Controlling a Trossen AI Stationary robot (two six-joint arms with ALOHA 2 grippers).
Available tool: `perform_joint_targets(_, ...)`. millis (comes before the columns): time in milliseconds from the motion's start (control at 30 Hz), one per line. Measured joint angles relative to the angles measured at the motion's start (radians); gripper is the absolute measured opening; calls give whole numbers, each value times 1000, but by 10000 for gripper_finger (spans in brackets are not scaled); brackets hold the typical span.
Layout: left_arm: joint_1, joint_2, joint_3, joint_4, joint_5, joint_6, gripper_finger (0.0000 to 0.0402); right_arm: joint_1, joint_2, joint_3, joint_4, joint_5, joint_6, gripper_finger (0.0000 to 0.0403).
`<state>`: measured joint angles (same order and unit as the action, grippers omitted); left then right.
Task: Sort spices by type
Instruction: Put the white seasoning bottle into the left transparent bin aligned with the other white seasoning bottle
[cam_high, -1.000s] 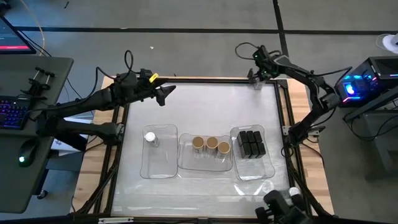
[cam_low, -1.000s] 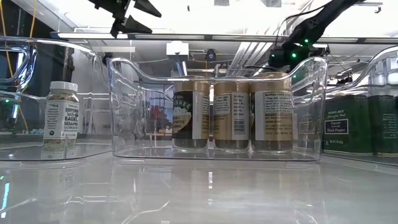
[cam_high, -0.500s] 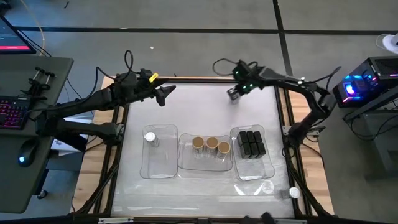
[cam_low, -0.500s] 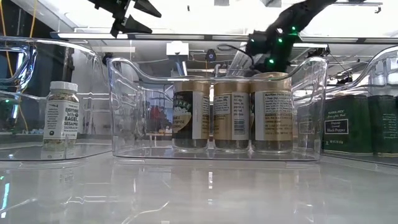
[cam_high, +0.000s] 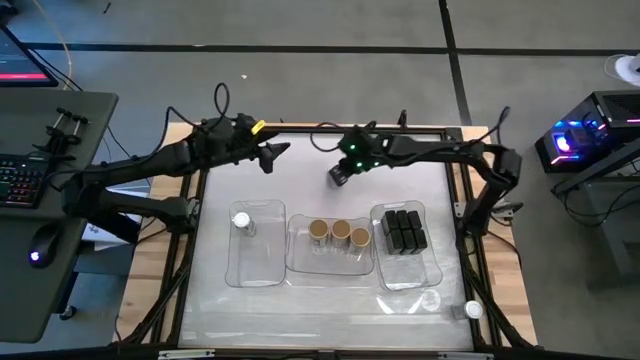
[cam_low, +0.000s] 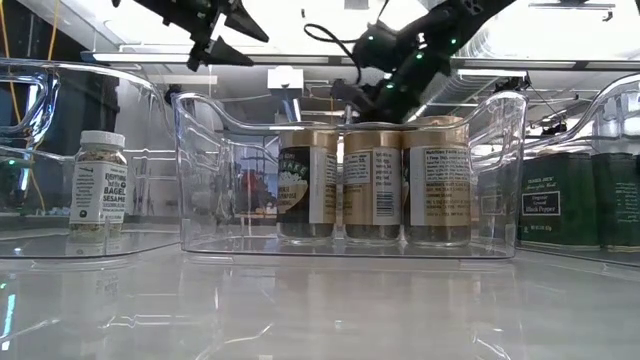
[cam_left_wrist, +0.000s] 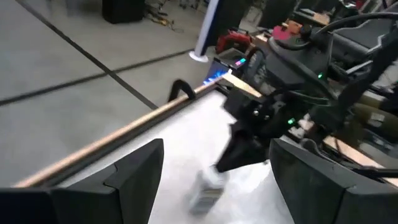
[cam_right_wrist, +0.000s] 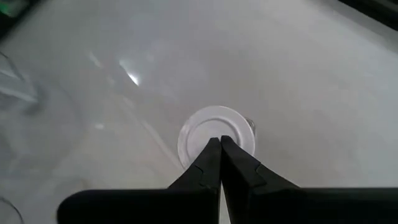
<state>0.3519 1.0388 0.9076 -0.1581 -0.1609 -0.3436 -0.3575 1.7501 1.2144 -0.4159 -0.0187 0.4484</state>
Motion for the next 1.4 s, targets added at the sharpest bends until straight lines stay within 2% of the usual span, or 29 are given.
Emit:
perform_joint_targets(133,0,9,0,20,83,-38,280,25,50,0,208,-9,15,0)
perform_joint_targets(233,0,8,0,40,156,-42,280,17,79,2,325,-59,38,0)
perform_joint_targets(400,-1,5,0,56,188,-40,280,3,167,88,360,-141,23,0)
perform_joint_targets(633,-1,0,0,58,208,-40,280,19,330,290,373,-235,4,0)
perform_joint_targets(800,-1,-32,0,51,262,-37,280,-7,333,418,313,-225,-74,0)
perform_joint_targets(900,-1,-65,0,26,297,5,280,-58,291,487,196,-216,-159,0)
perform_joint_targets(1033,-8,-73,34,-133,282,112,280,-141,224,527,-5,-210,-265,0)
perform_joint_targets(1200,-8,35,102,-278,267,305,280,-251,66,509,-164,-196,-357,0)
perform_joint_targets(1300,-8,138,165,-288,263,484,280,-301,-10,502,-289,-188,-380,0)
perform_joint_targets(1400,-1,270,272,-385,263,677,280,-318,-87,501,-377,-172,-381,0)
